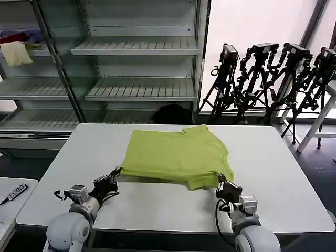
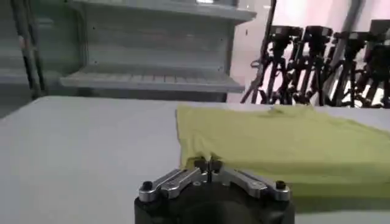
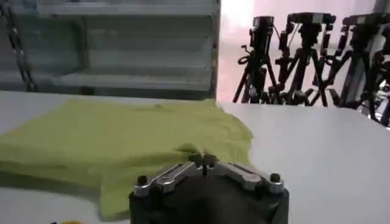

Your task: Fold and organize the clothes.

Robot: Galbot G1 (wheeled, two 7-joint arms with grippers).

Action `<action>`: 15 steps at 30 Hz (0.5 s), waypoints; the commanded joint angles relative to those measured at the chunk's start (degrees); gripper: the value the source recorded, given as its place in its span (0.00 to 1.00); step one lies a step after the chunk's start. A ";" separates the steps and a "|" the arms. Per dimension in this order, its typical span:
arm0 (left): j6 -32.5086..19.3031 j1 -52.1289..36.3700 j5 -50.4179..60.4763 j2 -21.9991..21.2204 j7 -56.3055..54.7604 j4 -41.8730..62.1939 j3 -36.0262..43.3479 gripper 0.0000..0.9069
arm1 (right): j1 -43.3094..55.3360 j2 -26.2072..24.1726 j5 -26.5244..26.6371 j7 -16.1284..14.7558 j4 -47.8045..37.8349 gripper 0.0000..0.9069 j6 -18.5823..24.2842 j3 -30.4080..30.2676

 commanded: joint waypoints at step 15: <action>-0.10 -6.62 6.03 -1.73 0.02 8.25 2.75 0.01 | 14.30 1.09 -4.35 -1.70 -14.41 0.00 -0.43 -0.84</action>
